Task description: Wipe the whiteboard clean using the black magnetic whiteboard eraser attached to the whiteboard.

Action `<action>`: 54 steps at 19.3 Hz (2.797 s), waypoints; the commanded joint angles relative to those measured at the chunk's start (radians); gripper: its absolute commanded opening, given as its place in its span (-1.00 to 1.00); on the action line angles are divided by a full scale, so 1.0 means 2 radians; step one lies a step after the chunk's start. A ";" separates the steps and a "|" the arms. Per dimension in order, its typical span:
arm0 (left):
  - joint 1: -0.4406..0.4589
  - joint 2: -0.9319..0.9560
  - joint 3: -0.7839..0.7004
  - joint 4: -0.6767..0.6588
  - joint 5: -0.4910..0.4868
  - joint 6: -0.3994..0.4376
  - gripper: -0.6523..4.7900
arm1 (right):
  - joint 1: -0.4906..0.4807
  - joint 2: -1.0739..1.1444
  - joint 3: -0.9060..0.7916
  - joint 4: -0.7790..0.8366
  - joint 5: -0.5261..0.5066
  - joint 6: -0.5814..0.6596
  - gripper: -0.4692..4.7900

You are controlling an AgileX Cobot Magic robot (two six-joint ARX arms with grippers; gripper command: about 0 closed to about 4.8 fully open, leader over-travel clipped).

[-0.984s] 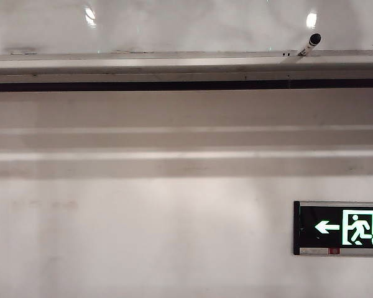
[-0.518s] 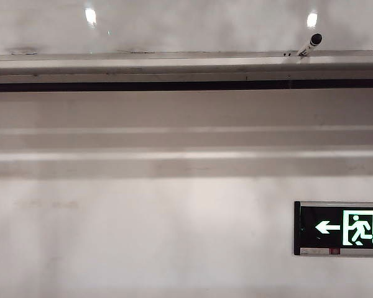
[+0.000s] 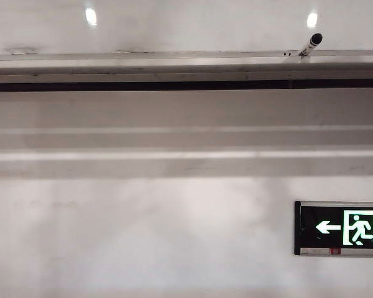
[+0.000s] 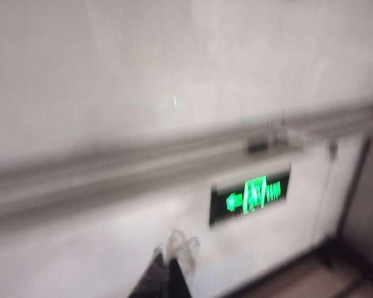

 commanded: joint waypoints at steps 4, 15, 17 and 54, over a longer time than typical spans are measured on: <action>0.000 -0.085 -0.116 0.030 -0.026 -0.023 -0.78 | 0.000 -0.019 -0.036 -0.047 0.011 0.002 -0.75; 0.000 -0.173 -0.236 0.076 -0.056 -0.037 -0.78 | 0.000 -0.019 -0.036 -0.130 0.011 0.002 -0.75; 0.009 -0.187 -0.237 0.078 -0.057 -0.026 -0.78 | 0.000 -0.019 -0.036 -0.130 0.012 0.002 -0.75; 0.252 -0.271 -0.327 0.051 0.046 -0.020 -0.76 | -0.040 -0.046 -0.084 -0.023 0.006 0.002 -0.75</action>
